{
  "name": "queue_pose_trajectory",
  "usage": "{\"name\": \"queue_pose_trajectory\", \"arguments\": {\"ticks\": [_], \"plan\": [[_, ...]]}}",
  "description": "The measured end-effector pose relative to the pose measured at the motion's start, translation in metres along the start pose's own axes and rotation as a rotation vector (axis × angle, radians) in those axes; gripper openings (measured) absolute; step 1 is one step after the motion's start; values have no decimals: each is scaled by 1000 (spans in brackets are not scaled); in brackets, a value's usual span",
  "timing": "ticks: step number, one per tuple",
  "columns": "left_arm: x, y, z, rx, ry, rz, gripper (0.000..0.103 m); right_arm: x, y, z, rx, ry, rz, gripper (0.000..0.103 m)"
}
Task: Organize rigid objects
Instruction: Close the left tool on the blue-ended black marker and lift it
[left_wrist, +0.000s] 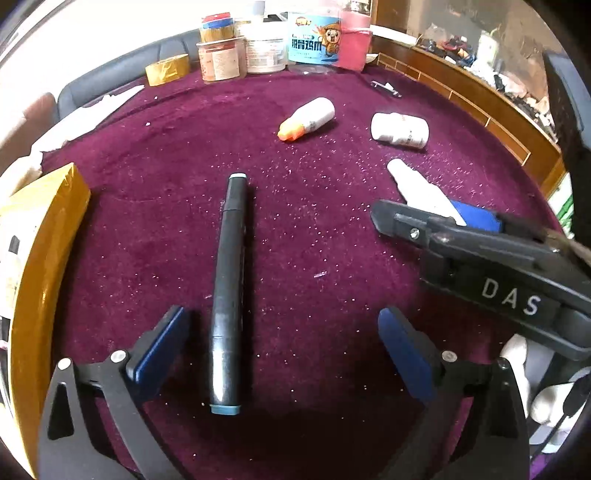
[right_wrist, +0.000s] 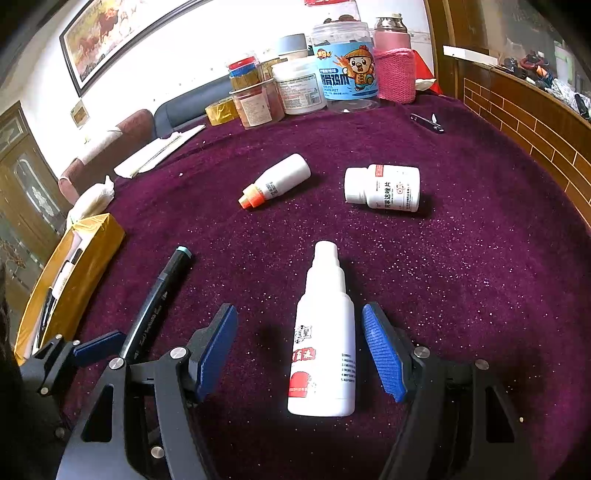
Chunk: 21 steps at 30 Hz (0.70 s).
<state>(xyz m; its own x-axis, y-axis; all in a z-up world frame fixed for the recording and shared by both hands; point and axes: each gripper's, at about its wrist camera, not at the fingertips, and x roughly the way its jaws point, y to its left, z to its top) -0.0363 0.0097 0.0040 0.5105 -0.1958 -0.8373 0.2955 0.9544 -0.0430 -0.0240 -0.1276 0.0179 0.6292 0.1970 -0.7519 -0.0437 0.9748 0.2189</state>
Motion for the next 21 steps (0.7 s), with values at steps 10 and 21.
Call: {"name": "queue_pose_trajectory", "arguments": {"ticks": [10,21], "plan": [[-26,73,-20,-228,-43,-168,14,0,0,0,7,-3,0,65],[-10,60,5,-153,-38,-106,15,2,8,-1,-34,13,-56,65]]}}
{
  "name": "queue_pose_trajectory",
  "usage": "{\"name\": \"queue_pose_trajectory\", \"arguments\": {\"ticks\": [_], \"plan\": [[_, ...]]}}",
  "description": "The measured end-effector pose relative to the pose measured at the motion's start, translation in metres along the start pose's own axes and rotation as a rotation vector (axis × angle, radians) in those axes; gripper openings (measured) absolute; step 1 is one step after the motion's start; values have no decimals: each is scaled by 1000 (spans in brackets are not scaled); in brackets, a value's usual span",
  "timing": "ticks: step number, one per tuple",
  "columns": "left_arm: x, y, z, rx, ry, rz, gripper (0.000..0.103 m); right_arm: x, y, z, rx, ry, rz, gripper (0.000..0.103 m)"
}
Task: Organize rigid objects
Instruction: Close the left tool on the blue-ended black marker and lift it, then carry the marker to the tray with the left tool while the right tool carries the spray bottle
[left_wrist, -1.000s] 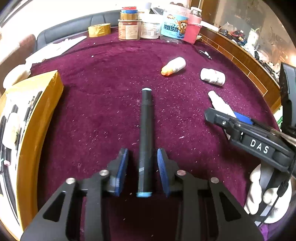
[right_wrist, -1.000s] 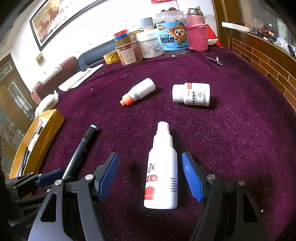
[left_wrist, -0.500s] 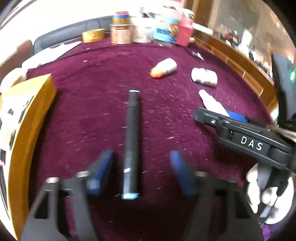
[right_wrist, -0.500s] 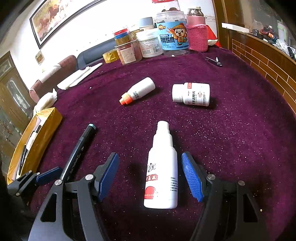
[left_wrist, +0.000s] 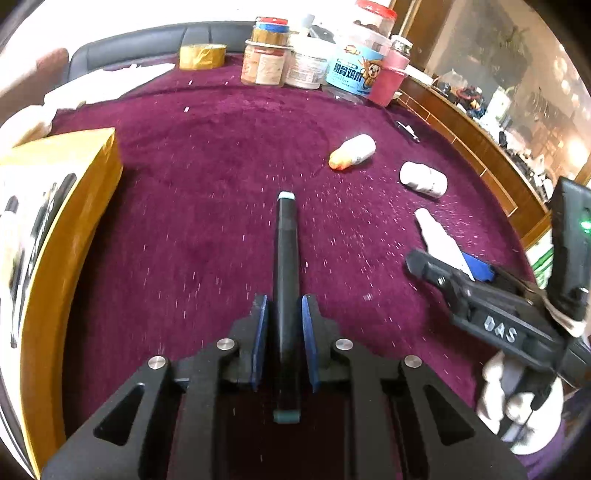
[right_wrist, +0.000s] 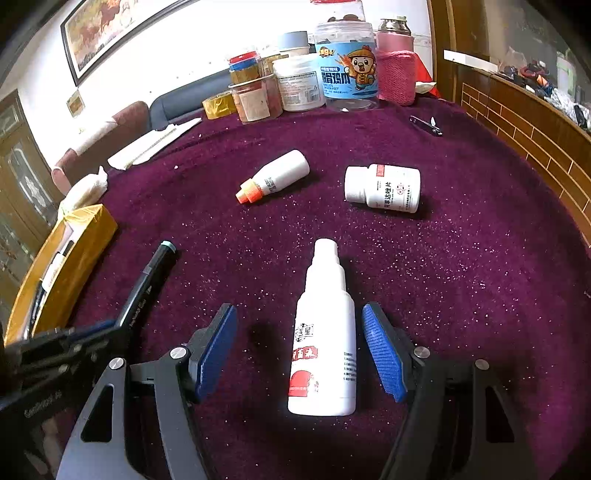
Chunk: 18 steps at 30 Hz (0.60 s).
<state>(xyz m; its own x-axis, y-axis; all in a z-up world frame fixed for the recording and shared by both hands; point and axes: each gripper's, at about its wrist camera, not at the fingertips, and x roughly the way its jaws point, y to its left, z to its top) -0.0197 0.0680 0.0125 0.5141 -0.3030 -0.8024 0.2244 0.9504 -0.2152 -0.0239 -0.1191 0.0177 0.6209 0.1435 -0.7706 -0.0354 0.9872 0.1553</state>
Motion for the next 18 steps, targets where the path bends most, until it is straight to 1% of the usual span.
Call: {"name": "queue_pose_trajectory", "arguments": {"ticks": [3,4,7,8,10,11,12,18], "plan": [[2,-5,1,55,-10,23,15,1,4,1,-23,15,-23,65],[0,-4,-2,58,-13,14,12,2,6,1,-37,23,-36,65],[-8,7,-9,22,-17,-28,12,3,21,-3,-137,50,-112,64],[-11,9,-11,12,-20,-34,12,3,22,-4,-143,55,-116,63],[-18,15,-16,-7,-31,-47,12,2,22,-4,-134,66,-108,55],[-21,16,-17,-11,-36,-53,12,0,22,-3,-135,62,-112,42],[-25,17,-18,-15,-44,-58,12,-1,22,-3,-135,60,-110,27],[-42,18,-23,-3,-77,-76,12,-5,19,-5,-108,72,-93,26]]}}
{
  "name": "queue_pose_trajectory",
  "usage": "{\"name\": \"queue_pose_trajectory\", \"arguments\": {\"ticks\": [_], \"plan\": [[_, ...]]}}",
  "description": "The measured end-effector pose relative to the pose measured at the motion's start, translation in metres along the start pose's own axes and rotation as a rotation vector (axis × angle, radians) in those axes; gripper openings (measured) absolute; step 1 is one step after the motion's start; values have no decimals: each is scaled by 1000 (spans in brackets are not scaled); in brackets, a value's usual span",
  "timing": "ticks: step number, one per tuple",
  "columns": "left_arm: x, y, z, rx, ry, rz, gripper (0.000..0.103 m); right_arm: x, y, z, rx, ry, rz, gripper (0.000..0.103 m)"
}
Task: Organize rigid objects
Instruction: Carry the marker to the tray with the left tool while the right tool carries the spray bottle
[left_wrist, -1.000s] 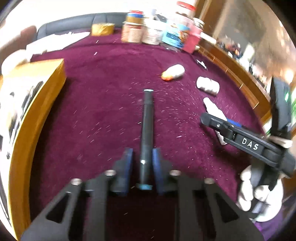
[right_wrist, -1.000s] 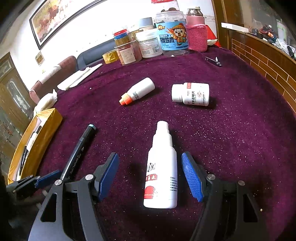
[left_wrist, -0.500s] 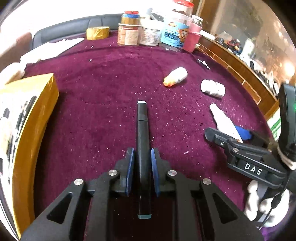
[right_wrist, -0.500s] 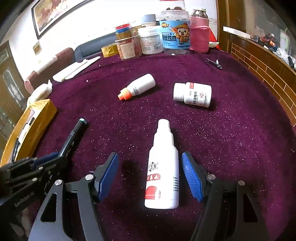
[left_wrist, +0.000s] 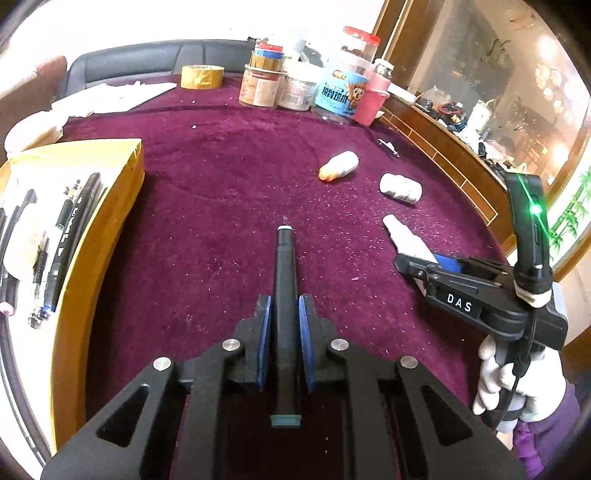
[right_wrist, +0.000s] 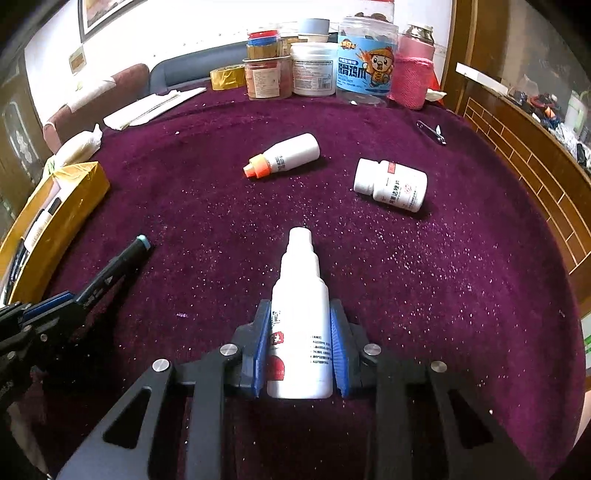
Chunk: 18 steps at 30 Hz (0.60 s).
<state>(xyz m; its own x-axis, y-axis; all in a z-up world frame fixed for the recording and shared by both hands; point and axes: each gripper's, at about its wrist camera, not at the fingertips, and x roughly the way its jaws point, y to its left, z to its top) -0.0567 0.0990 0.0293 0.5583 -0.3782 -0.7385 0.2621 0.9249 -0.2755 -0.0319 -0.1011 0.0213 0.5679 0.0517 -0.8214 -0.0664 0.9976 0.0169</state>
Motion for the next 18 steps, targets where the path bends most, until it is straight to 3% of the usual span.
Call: {"name": "queue_pose_trajectory", "arguments": {"ticks": [7,18], "plan": [[-11,-8,-6,35,-23,20,12,-17,-1,-4,56,-8,86,26],[-51,-13,-7,35,-105,-12,12,-49,23,-11,62,-54,236,26]]}}
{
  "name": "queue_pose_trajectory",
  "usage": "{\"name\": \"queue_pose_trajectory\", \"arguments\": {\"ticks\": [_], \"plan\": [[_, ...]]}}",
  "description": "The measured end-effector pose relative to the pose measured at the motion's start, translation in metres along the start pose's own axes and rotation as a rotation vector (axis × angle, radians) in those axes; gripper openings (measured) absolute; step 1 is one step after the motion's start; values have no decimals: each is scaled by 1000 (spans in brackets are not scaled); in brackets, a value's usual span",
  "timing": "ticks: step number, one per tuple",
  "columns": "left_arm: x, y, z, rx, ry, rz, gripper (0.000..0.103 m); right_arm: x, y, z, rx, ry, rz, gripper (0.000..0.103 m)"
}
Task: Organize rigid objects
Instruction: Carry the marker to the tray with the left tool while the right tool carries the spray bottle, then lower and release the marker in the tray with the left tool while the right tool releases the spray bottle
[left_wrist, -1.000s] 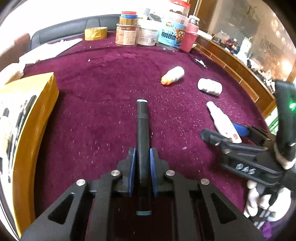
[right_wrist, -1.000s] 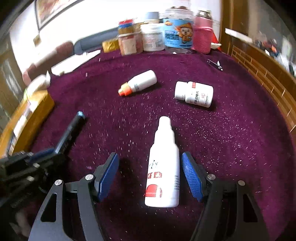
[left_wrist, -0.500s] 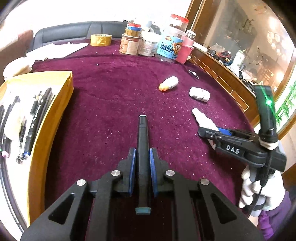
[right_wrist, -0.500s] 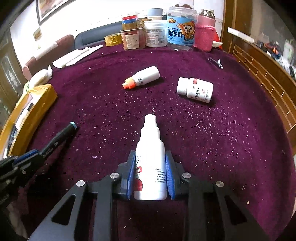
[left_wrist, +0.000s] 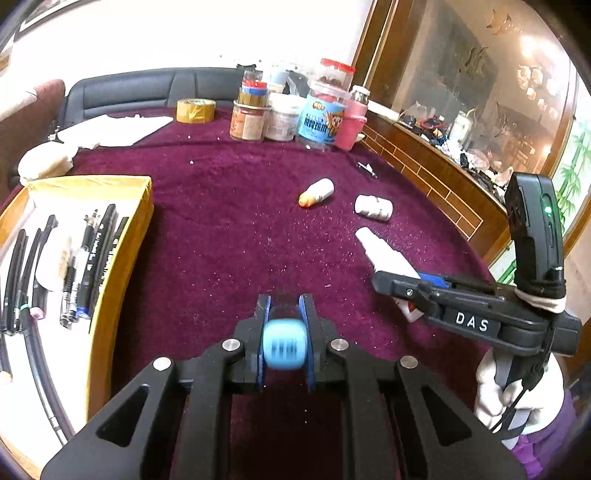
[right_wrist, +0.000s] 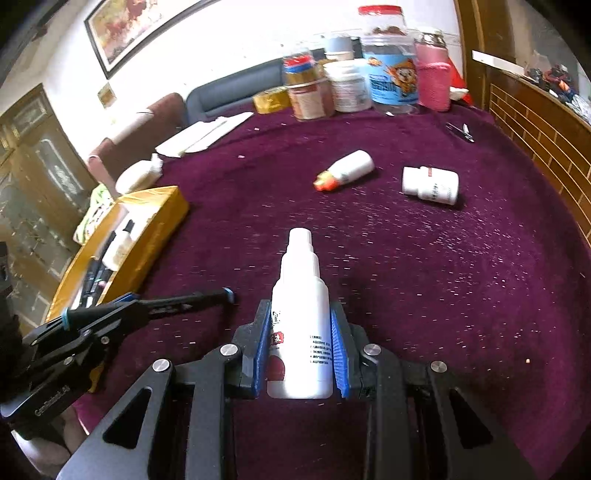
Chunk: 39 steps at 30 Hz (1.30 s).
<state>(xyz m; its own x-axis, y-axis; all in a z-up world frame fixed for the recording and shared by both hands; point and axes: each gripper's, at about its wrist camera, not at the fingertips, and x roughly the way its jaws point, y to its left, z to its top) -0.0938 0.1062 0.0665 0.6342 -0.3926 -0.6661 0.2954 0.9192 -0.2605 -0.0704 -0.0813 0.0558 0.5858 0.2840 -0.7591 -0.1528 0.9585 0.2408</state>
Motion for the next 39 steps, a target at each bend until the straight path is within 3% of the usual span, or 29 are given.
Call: {"name": "queue_pose_trajectory", "arguments": {"ticks": [12,24,32,39], "plan": [[-47,18,5,-43,-85,-31,12,-6,67,0,-73,10,177,26],[-119,100,-8,-194,-179,-18,12,13,177,6,-214,66,374,26],[-137,169,-32,-353,-147,-33,12,55,242,-6,-276,177,443,27],[-115,202,-46,-423,-71,32,13,93,266,-22,-301,241,392,27]]}}
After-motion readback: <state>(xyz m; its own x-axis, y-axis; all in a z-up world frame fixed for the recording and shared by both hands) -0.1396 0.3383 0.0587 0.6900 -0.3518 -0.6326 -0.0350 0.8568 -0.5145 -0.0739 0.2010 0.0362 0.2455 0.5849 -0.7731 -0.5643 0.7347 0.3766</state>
